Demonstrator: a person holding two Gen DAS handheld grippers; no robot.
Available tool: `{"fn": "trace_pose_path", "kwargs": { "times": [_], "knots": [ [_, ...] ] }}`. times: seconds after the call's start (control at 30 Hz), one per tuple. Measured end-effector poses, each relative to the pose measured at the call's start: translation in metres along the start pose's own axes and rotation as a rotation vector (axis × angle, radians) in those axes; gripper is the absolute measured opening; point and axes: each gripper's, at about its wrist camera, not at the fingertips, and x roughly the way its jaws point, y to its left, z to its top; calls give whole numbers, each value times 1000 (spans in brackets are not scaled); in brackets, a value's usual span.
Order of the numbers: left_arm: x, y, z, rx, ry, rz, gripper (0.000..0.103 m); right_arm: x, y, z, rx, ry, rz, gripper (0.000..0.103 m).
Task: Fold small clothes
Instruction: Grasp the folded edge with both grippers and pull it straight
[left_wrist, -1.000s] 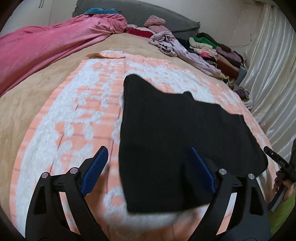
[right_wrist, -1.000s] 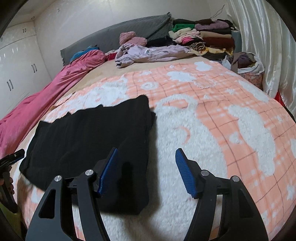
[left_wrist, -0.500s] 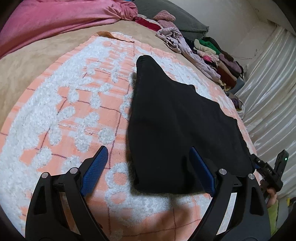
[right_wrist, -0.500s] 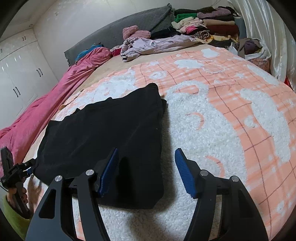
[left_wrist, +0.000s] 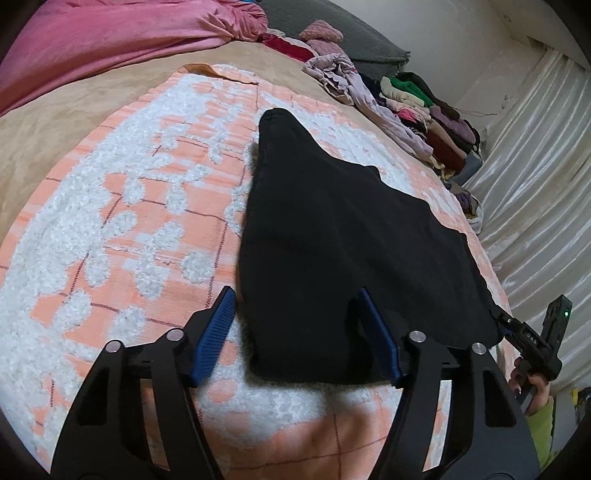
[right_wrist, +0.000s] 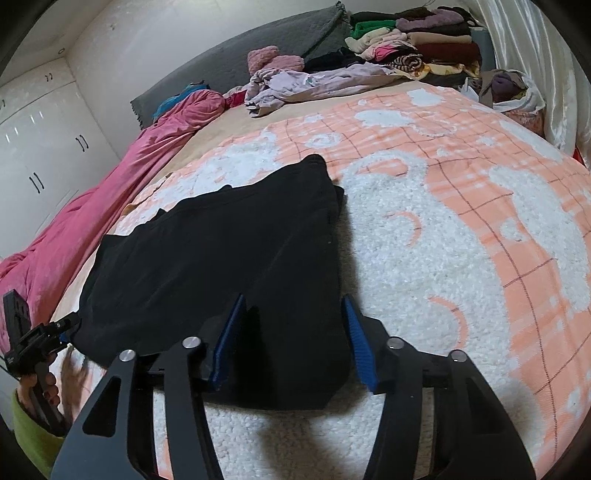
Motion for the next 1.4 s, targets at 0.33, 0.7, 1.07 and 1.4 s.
{"fn": "trace_pose_path", "kwargs": {
  "times": [0.33, 0.7, 1.07, 1.4],
  "knots": [
    [4, -4, -1, 22, 12, 5, 44, 1, 2, -1, -9, 2, -14, 36],
    [-5, -7, -5, 46, 2, 16, 16, -8, 0, -3, -19, -17, -11, 9],
    [-2, 4, -9, 28, 57, 3, 16, -3, -12, -19, -14, -6, -61, 17],
    [-33, -18, -14, 111, -87, 78, 23, -31, 4, -17, -60, -87, -144, 31]
  ]
}}
